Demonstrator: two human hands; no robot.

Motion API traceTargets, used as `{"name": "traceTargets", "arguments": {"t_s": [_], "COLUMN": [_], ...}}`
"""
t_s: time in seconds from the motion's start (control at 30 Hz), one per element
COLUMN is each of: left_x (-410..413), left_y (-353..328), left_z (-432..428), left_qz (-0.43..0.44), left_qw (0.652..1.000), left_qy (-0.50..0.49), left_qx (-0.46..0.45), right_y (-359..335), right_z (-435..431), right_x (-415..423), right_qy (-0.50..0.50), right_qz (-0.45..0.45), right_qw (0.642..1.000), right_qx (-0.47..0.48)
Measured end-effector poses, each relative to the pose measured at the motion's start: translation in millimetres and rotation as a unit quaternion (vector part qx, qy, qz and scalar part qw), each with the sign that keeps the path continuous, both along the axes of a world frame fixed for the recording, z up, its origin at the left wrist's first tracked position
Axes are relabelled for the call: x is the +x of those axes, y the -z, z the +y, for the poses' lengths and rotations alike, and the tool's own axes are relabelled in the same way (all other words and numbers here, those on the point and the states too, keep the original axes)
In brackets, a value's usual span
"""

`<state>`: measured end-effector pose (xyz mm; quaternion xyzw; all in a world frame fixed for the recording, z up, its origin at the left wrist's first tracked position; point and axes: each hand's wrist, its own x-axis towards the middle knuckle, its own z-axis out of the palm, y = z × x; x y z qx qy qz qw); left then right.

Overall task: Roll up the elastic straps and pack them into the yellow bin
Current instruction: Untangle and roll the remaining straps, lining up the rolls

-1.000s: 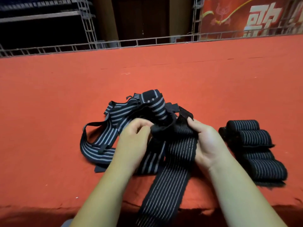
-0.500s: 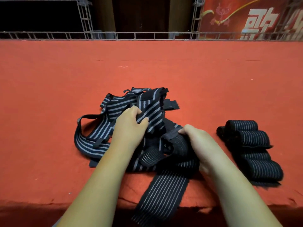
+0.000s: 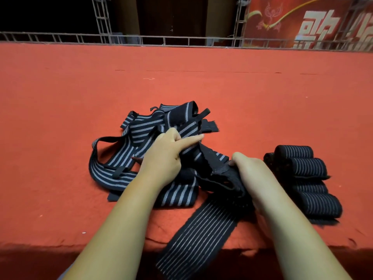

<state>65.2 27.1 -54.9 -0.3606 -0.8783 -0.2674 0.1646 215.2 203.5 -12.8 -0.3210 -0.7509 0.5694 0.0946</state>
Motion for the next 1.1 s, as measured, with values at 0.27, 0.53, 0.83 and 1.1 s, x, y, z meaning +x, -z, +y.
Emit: {"name": "traceTargets", "arguments": {"t_s": [0.27,0.53,0.83,1.1], "left_x": [19,27,27,67], "left_y": [-10,-8,-3,-24], "left_z": [13,25,34,29], "left_qz": [-0.080,-0.101,-0.121,0.035], "left_qw": [0.988,0.974,0.963,0.975], "left_qy": [-0.107,-0.162,-0.175,-0.202], "left_qx": [-0.081,-0.125,-0.163,-0.089], "right_y": [-1,-2,2,7], "right_z": [5,5,20,26], "right_x": [14,34,72,81], "right_qy": [0.010,-0.010,-0.014,-0.029], "right_qz": [-0.016,-0.051,-0.085,-0.088], "right_qw": [0.997,0.989,0.986,0.986], "right_qx": [0.069,0.137,0.141,0.142]}}
